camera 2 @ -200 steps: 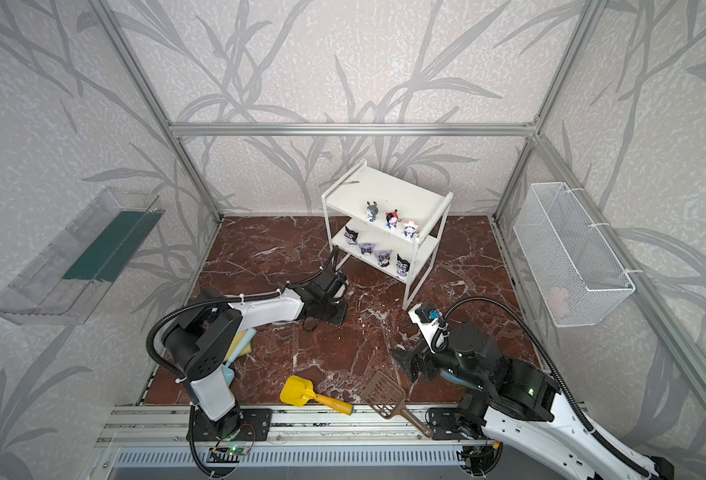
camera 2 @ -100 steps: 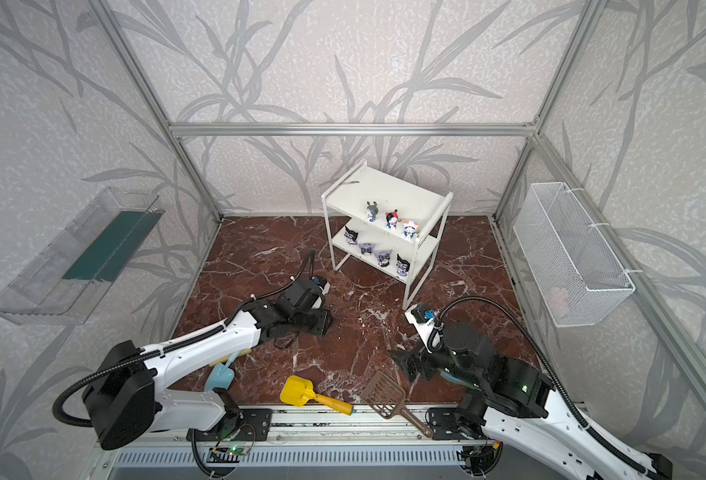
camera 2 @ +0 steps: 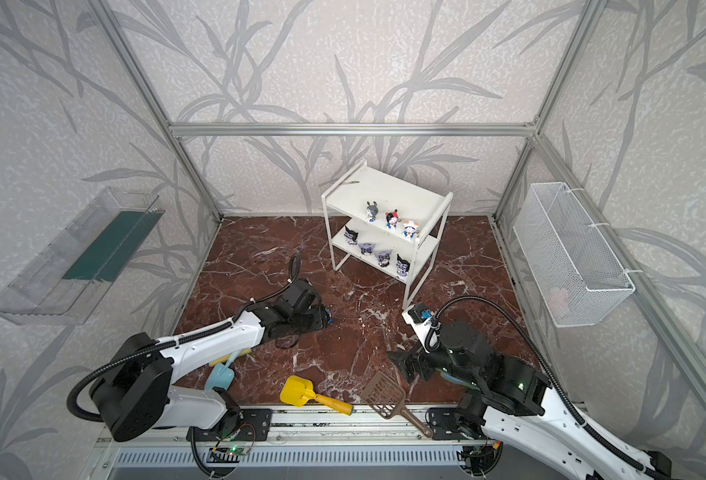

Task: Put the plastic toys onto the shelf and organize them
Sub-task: 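Lower the left gripper over the blue-hatted Doraemon figure, then close the left gripper on the blue-hatted Doraemon and lift it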

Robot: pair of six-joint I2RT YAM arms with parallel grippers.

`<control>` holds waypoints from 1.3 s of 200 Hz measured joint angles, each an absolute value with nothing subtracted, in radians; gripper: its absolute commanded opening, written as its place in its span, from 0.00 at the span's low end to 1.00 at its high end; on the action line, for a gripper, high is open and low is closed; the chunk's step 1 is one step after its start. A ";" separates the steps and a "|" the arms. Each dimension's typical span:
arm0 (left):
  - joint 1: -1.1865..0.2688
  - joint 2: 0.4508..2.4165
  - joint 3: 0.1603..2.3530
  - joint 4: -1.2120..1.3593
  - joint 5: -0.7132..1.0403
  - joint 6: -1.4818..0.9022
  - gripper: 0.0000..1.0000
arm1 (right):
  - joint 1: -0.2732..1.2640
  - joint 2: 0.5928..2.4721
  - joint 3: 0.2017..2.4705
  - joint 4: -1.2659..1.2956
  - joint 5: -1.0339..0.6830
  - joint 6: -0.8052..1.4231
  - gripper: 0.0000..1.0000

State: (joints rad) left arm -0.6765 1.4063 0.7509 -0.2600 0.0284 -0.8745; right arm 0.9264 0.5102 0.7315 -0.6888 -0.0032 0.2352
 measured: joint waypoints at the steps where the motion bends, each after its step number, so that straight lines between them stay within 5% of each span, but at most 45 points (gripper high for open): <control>1: -0.676 1.409 0.751 -0.258 0.029 -0.878 0.56 | 0.926 0.510 0.731 -0.688 -0.003 0.235 0.99; 78: -0.644 1.557 0.773 -0.175 0.046 -1.075 0.51 | 0.926 0.476 0.719 -0.677 -0.019 0.240 0.99; 260: -0.617 1.658 0.854 -0.172 0.028 -1.121 0.50 | 0.926 0.460 0.702 -0.662 -0.020 0.240 0.99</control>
State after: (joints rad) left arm -0.6174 1.6585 0.8543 -0.1719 0.0280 -1.1213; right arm 0.9264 0.4603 0.7017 -0.6621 -0.0200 0.2398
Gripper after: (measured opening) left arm 0.502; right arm 0.991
